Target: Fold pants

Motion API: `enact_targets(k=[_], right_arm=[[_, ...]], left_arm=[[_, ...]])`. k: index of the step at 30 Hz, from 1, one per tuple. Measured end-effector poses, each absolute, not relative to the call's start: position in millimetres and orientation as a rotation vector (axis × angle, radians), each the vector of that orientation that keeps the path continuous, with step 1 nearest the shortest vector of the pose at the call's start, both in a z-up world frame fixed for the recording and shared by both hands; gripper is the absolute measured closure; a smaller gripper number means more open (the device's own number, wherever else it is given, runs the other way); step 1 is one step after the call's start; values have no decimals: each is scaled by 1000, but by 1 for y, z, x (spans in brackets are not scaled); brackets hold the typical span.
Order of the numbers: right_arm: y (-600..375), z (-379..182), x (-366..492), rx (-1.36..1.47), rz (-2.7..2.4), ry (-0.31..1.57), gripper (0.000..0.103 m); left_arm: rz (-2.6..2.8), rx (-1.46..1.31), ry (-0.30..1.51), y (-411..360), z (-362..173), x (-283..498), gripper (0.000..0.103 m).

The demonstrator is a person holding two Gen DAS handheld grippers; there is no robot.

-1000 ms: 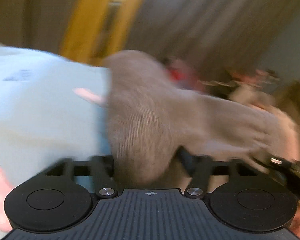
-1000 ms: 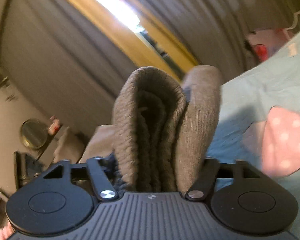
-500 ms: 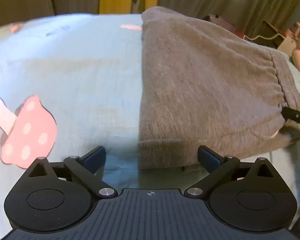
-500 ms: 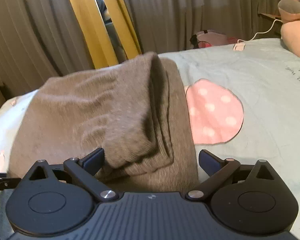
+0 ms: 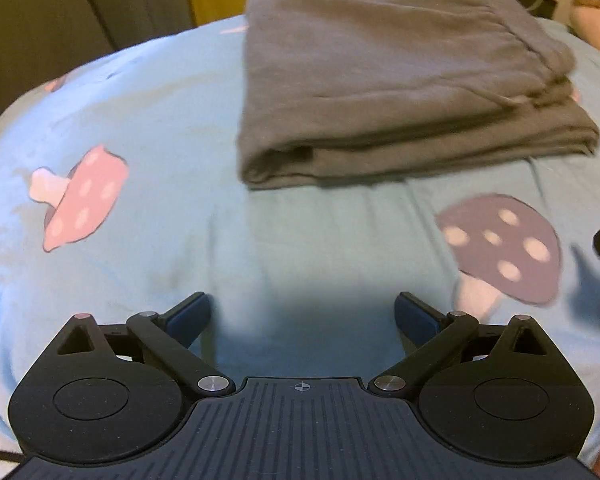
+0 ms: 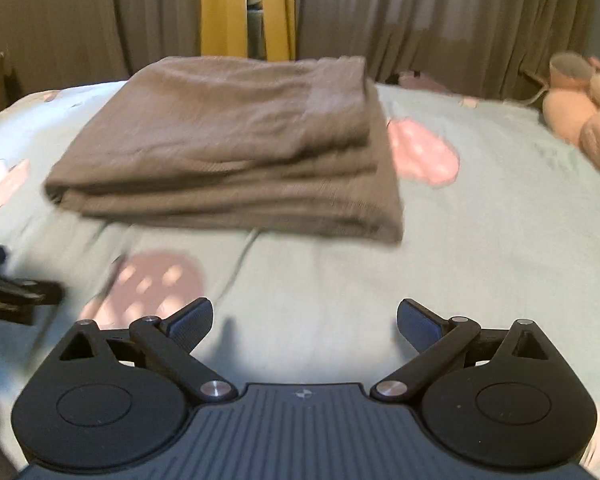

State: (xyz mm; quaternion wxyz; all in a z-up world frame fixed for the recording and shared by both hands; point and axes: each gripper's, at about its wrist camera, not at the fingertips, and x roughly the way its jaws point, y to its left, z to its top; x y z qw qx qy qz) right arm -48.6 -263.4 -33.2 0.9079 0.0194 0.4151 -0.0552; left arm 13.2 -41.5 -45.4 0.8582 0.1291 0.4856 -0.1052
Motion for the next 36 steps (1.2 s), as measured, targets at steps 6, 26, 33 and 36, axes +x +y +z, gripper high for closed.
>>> enact_targets(k=[6,26,33,36], right_arm=[[-245,-15,-77,99,-160,787,4],[-203,25,-78,-73,-123,639,4],[-210,6,-54,-45,-155,627,4],[-218,-2,-45,-18,-170,656,4]], left_arm=[[-177,257,979,-41,-31,-14,2],[-197,85,852,-38,11,-40,1],[-165,77,768,-42,12,-21,1],[-156,59,778,-43,7,-9,1]])
